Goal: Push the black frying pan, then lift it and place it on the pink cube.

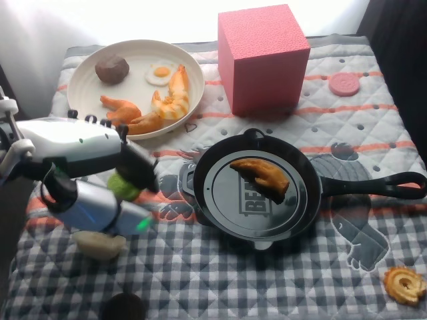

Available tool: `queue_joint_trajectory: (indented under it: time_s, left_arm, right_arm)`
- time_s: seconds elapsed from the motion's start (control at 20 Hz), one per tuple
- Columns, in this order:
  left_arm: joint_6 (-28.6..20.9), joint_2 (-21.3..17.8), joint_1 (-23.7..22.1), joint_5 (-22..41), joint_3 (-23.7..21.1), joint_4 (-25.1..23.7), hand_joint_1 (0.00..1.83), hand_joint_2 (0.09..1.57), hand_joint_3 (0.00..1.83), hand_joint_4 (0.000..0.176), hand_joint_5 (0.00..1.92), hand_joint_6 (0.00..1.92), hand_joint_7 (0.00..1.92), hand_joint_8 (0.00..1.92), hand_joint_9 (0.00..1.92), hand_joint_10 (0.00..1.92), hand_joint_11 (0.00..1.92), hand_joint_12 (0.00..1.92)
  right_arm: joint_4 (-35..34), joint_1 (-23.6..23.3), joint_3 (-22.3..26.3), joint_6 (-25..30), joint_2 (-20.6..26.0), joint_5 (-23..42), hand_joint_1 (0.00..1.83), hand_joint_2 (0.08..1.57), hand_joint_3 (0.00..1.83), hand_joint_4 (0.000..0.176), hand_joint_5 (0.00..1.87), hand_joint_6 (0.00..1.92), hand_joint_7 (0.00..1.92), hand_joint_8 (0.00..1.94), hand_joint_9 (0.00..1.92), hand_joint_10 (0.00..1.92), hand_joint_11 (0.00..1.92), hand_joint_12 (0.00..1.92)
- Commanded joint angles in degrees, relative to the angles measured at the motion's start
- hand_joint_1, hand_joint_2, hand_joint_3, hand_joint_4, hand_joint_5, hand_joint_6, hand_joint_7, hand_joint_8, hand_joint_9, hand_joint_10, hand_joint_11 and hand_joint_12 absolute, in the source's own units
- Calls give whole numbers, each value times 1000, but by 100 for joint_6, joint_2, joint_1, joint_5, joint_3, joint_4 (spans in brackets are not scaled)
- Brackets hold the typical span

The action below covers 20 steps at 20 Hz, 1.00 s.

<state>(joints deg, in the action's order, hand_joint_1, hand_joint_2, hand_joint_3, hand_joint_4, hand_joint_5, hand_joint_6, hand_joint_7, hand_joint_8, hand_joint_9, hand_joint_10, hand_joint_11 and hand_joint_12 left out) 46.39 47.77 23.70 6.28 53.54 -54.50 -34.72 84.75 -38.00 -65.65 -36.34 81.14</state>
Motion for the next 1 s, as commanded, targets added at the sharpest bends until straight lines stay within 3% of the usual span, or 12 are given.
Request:
queue_joint_trajectory:
  time_s: [0.0, 0.05, 0.15, 0.25, 0.5, 0.7, 0.8, 0.85, 0.95]
  left_arm:
    - [-14, -10, -56, 276, -1, 34, 321, 1241, 1, 0, 731, 120, 709, 19, 602, 81, 0, 1080]
    - [-14, -6, -64, 265, 3, 34, 321, 1242, 1, 0, 721, 100, 709, 10, 599, 63, 0, 1054]
    - [-13, 17, -91, 230, 10, -7, 318, 1224, 0, 0, 741, 81, 743, 15, 645, 68, 0, 1149]
    - [-13, 77, -167, 174, 53, -39, 294, 1226, 0, 0, 715, 55, 724, 4, 642, 61, 0, 1114]
    - [-10, 154, -275, 114, 101, -129, 231, 1237, 1, 0, 698, 32, 673, 1, 600, 33, 0, 1071]
    - [-9, 282, -338, 112, 145, -261, 214, 1246, 3, 2, 676, 19, 634, 9, 563, 15, 0, 1039]
    - [-7, 379, -338, 115, 194, -262, 166, 1261, 8, 2, 680, 21, 646, 14, 562, 15, 0, 1055]
    - [-7, 433, -335, 115, 220, -265, 165, 1266, 7, 14, 670, 17, 642, 11, 567, 19, 0, 1018]
    - [-8, 526, -303, 120, 267, -265, 187, 1256, 0, 20, 640, 4, 642, 10, 576, 23, 0, 908]
  right_arm:
    - [6, -51, -41, 38, 9, 756, 241, 1211, 4, 36, 0, 0, 0, 0, 0, 0, 0, 138]
    - [4, -51, -41, 41, 3, 766, 244, 1215, 1, 30, 0, 0, 0, 0, 0, 0, 0, 72]
    - [-1, -52, -46, 55, -9, 778, 250, 1218, 1, 38, 0, 0, 0, 0, 0, 0, 0, 2]
    - [-7, -52, -48, 83, -18, 798, 257, 1225, 3, 44, 0, 0, 0, 0, 0, 0, 2, 1]
    - [-12, -52, -55, 136, -23, 834, 270, 1246, 6, 23, 0, 0, 0, 0, 0, 0, 6, 6]
    - [-16, -51, -56, 147, -41, 860, 281, 1256, 5, 39, 0, 0, 0, 0, 0, 0, 0, 0]
    - [-18, -51, -56, 156, -44, 872, 280, 1262, 6, 28, 0, 0, 0, 0, 0, 0, 12, 5]
    - [-18, -51, -56, 159, -47, 876, 267, 1260, 4, 31, 0, 0, 0, 0, 0, 0, 2, 2]
    - [-18, -50, -56, 161, -53, 884, 263, 1255, 1, 36, 0, 0, 0, 0, 0, 0, 0, 0]
